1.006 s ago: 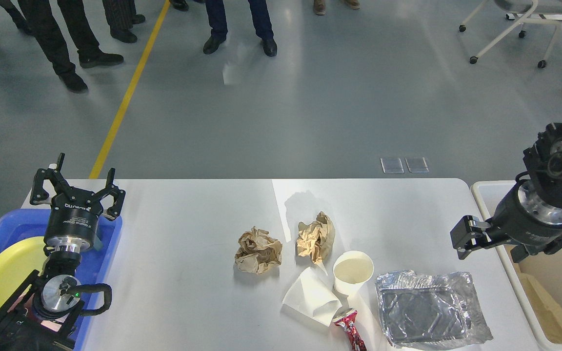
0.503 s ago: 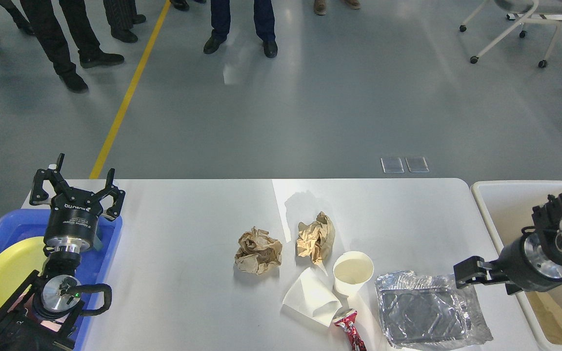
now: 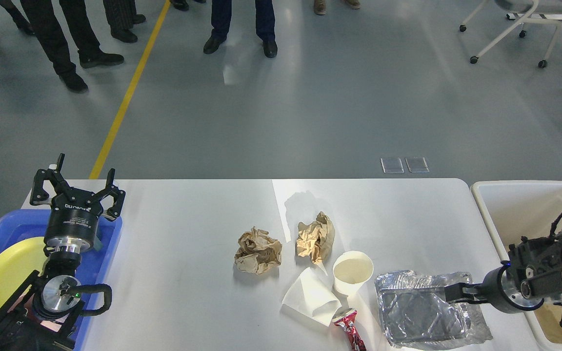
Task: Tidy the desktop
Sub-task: 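Raise the right gripper and lower it toward the silver foil wrapper, then grasp the edge of the silver foil wrapper with the right gripper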
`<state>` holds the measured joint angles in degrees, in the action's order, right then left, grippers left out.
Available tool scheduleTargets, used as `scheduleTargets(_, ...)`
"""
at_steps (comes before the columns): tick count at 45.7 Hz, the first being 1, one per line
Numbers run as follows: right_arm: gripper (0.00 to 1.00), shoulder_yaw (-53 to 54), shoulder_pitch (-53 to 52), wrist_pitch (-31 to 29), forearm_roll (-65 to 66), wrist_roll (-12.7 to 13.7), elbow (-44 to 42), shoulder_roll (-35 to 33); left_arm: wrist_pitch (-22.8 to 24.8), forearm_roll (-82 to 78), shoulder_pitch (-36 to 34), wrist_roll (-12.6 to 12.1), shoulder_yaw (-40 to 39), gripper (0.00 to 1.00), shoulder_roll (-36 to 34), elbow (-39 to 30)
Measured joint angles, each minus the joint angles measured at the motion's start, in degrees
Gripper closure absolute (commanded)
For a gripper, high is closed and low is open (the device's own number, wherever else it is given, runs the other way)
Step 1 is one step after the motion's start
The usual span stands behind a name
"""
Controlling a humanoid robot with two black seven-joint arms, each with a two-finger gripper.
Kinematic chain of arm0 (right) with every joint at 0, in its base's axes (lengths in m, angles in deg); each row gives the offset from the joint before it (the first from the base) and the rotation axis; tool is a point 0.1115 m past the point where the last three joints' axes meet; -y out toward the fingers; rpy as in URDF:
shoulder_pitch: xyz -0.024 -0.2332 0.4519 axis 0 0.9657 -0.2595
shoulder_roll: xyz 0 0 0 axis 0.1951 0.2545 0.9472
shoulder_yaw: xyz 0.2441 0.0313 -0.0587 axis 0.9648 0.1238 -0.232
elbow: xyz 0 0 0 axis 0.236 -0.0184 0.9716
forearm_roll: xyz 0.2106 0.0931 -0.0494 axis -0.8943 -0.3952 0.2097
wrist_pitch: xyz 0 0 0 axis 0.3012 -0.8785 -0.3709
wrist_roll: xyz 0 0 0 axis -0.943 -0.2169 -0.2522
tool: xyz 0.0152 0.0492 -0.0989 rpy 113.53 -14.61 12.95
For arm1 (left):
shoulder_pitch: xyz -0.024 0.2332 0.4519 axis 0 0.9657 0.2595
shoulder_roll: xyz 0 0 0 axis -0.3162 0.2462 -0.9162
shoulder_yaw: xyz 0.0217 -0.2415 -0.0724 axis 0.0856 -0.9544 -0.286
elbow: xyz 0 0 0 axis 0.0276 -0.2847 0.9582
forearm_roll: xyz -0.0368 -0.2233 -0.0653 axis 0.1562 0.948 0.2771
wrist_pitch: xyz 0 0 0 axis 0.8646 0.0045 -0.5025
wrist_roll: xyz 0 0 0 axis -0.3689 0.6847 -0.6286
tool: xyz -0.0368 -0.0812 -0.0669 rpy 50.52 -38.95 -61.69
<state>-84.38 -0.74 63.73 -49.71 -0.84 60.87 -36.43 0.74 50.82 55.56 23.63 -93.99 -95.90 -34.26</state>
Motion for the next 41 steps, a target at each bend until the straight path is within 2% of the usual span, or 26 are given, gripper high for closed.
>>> scheduleTargets(5, 0.01, 0.0, 2.7, 0.4, 0.1, 0.0, -3.0, 1.0, 0.0, 0.0, 0.0, 0.0, 0.0, 0.04, 0.0, 0.0)
scheduleTargets(13, 0.11, 0.1, 5.7, 0.8, 0.0, 0.0, -6.6, 1.3, 0.0, 0.0, 0.0, 0.0, 0.0, 0.04, 0.0, 0.0)
scheduleTargets(28, 0.15, 1.2, 7.4, 0.9, -0.9, 0.1, -8.7, 1.3, 0.0, 0.0, -0.1, 0.0, 0.0, 0.04, 0.0, 0.0)
scheduleTargets(35, 0.41, 1.6, 8.0, 0.9, -1.1, 0.1, -8.8, 1.3, 0.0, 0.0, -0.1, 0.0, 0.0, 0.04, 0.0, 0.0)
scheduleTargets(37, 0.44, 1.6, 8.1, 0.9, -1.1, 0.1, -8.8, 1.3, 0.0, 0.0, -0.1, 0.0, 0.0, 0.04, 0.0, 0.0)
scheduleTargets(41, 0.44, 1.7, 8.2, 0.9, -1.2, 0.1, -8.8, 1.3, 0.0, 0.0, -0.1, 0.0, 0.0, 0.04, 0.0, 0.0)
